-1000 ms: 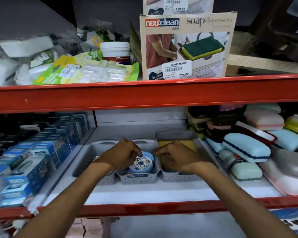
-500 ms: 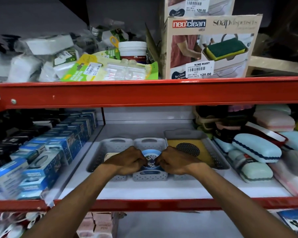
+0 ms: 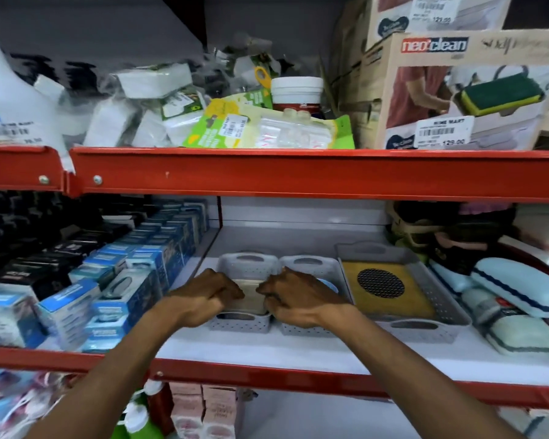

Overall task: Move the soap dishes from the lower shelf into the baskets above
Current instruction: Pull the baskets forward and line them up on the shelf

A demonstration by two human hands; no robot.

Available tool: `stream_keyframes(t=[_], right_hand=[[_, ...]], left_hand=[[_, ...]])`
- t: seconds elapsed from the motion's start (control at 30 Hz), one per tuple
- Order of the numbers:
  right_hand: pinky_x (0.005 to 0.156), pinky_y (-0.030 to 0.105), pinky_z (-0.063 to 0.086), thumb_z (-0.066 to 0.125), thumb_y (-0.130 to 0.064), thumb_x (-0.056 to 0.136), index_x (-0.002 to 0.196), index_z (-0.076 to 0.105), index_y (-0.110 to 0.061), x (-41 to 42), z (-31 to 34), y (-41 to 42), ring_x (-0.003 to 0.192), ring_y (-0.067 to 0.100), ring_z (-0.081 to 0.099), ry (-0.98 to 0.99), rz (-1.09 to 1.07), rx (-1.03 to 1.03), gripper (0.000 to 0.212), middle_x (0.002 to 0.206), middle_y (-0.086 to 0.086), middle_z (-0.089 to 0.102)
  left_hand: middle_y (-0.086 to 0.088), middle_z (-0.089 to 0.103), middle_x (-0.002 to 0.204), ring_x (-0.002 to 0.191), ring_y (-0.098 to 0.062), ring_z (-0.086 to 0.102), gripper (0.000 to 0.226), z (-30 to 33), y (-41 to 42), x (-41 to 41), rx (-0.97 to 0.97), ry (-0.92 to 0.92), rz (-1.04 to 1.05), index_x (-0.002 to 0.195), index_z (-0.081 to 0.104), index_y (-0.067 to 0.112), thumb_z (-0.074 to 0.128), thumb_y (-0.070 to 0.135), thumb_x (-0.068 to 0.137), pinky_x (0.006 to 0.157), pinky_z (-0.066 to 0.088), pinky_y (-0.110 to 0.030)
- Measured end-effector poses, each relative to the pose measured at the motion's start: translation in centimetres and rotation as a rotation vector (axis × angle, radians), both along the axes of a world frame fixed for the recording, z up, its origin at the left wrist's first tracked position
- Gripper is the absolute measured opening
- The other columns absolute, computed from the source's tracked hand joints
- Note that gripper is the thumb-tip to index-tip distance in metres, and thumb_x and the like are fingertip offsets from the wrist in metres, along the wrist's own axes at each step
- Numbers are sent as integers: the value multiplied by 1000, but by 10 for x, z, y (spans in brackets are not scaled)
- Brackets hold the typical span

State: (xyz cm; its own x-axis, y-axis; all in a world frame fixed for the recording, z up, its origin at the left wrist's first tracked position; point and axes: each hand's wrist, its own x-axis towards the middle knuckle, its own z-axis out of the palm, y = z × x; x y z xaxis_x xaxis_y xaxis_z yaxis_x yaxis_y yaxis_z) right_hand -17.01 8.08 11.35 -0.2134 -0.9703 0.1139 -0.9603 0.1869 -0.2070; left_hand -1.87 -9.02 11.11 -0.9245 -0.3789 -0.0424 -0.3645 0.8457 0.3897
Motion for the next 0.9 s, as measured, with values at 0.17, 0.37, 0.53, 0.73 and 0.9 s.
stream_keyframes(t=[0.17,0.37,0.53,0.73,0.9], right_hand=[[64,30,36,45,-34,91,72,64,-15,3,-8,-15,69,21,55,41,-33,-3,33,77,3,63],[69,33,45,39,-38,91,96,68,-18,14,-3,-7,87,23,59,48,-24,-13,36,99,5,67],[74,33,55,48,-32,86,105,62,-25,24,3,34,90,22,62,73,-155,-177,24,104,0,69],[72,39,60,52,-29,84,96,65,-20,31,-4,49,78,24,63,82,-308,-24,20,93,5,68],[76,39,61,51,-20,91,116,69,-23,35,-10,52,86,24,67,66,-295,-60,31,103,5,72]], left_hand=[[1,65,126,116,-18,57,59,-5,-6,8,-15,-16,-1,106,66,49,19,60,72,103,47,-40],[-12,68,126,114,-28,58,61,1,5,11,-55,40,-53,116,70,18,27,43,83,100,48,-44],[-1,75,107,81,-5,65,53,-11,12,20,-72,207,-59,123,68,25,40,45,82,75,54,-20],[10,78,108,92,0,69,29,-21,34,14,26,291,-62,109,75,22,56,21,88,80,52,-7],[14,74,94,81,10,66,23,-27,43,15,70,366,-22,98,77,22,59,15,88,71,42,3]])
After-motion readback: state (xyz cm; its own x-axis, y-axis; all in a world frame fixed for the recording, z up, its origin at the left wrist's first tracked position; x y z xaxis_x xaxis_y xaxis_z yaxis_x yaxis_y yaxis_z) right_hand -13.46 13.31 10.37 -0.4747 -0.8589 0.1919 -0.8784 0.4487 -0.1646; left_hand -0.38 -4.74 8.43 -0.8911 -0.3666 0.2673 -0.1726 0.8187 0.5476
